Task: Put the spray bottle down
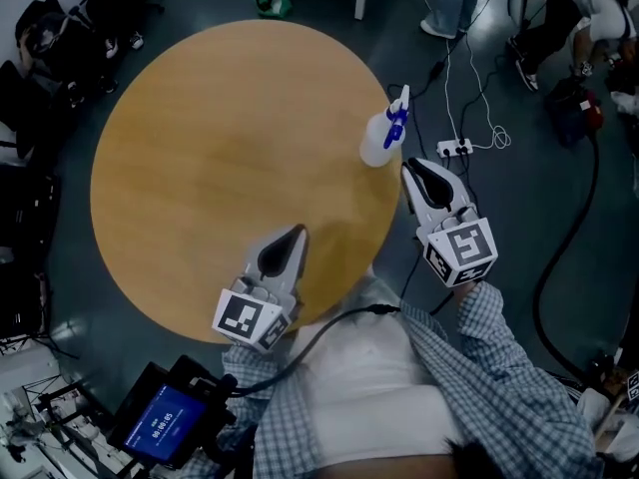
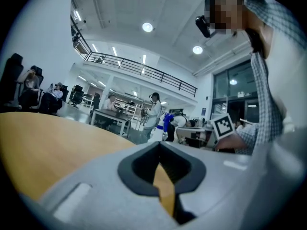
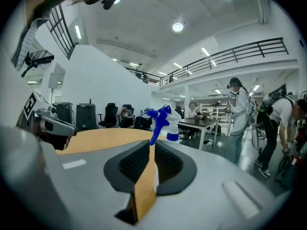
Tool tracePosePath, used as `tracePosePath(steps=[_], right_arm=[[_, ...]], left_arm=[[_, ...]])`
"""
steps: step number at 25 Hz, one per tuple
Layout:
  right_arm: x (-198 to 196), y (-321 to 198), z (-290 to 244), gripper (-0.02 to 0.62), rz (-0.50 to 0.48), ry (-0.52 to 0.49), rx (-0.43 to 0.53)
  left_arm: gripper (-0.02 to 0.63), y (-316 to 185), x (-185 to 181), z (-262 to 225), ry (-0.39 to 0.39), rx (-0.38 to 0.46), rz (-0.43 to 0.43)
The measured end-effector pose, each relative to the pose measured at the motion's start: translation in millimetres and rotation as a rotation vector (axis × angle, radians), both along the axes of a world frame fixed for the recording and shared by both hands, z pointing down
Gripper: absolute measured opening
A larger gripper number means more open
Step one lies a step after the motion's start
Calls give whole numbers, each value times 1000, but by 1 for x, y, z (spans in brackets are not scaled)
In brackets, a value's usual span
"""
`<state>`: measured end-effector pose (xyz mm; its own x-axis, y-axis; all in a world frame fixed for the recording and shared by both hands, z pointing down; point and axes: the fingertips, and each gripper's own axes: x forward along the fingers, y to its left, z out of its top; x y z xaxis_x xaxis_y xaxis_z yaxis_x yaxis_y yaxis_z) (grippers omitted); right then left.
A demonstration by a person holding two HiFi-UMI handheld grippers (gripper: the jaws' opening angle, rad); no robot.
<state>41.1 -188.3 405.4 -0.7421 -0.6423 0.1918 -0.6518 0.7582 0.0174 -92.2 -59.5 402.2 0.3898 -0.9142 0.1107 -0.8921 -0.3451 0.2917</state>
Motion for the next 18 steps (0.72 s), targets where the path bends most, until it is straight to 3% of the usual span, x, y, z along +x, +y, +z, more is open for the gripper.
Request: tracePosePath(steps=[2,18], right_arm=[[3,6,-4,-3,14,-21,-10],[-2,30,-4,2,-58,3,14]], left_arm=[[2,-1,2,-1,-5,5,9],[2,-8,9,-4,-24,24,44]])
